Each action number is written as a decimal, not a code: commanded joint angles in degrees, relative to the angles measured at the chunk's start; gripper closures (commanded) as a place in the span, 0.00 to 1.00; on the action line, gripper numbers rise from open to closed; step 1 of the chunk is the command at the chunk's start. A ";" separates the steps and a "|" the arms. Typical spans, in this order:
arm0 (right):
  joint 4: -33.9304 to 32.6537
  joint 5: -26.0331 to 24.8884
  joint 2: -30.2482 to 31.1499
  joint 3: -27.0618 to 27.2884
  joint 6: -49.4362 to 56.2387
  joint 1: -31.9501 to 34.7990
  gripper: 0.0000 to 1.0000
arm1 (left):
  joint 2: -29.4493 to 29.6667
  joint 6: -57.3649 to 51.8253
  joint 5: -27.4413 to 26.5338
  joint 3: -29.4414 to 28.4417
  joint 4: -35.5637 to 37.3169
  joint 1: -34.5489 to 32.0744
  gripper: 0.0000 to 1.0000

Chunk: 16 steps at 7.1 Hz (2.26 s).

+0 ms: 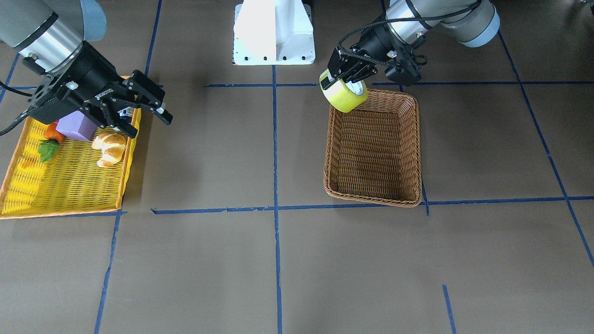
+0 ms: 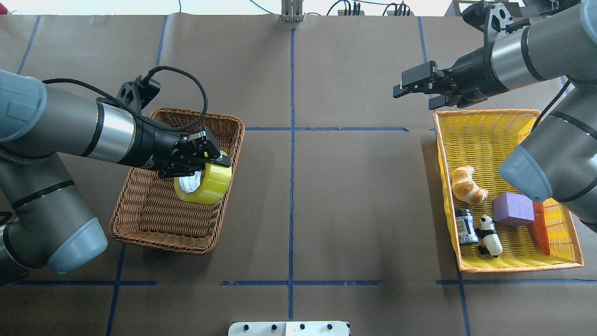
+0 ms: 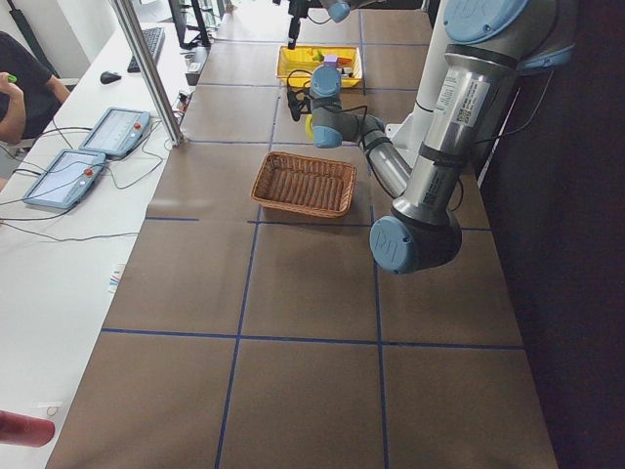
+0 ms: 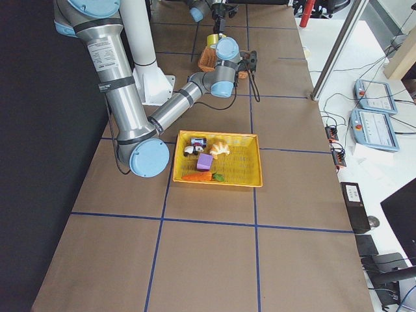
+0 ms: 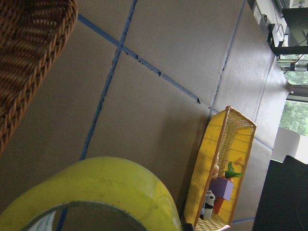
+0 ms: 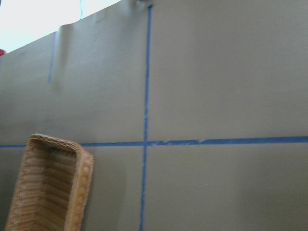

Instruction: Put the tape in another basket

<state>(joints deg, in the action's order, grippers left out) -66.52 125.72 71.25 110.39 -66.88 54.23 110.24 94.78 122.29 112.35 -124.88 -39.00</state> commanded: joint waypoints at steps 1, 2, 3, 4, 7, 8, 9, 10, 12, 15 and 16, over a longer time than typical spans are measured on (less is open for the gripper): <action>-17.34 -5.04 0.03 0.01 19.76 1.75 0.00 | 0.23 -15.10 -5.71 -0.11 16.09 3.12 0.99; -19.42 -4.61 1.69 -0.17 26.91 3.24 0.00 | 0.67 -20.29 -9.92 -0.98 21.38 5.84 0.99; -19.61 -4.09 4.40 -0.43 34.38 5.86 0.00 | 0.68 -25.30 -11.36 -3.08 22.47 6.04 0.99; -19.70 -1.65 7.04 -0.52 40.54 9.54 0.00 | 0.76 -27.00 -12.85 -5.80 22.40 6.05 0.99; -19.70 5.39 14.08 -1.13 54.90 18.95 0.00 | 0.76 -32.38 -14.62 -9.34 22.40 5.52 0.29; -19.70 7.67 14.18 -2.70 57.02 21.07 0.00 | 0.76 -32.47 -15.23 -9.26 22.48 4.91 0.00; -19.61 8.83 14.53 -4.55 60.00 22.92 0.00 | 0.68 -34.91 -14.98 -8.99 22.75 3.77 0.00; -19.26 10.06 14.54 -7.09 63.42 25.03 0.00 | 0.68 -39.02 -14.37 -7.25 27.27 2.02 0.00; -19.26 12.17 14.54 -11.92 70.54 28.63 0.00 | 0.42 -49.03 -4.49 -5.92 31.62 -7.08 0.00; -19.26 12.26 14.54 -20.27 82.49 34.61 0.00 | -5.62 -71.84 6.36 -6.70 35.85 -23.34 0.00; -19.26 12.35 14.88 -20.99 82.70 36.02 0.00 | -9.39 -78.20 10.65 -6.97 35.76 -29.14 0.00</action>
<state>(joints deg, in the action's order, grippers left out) -85.82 137.98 85.90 91.35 13.86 88.16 105.08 25.40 128.19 105.83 -89.42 -61.03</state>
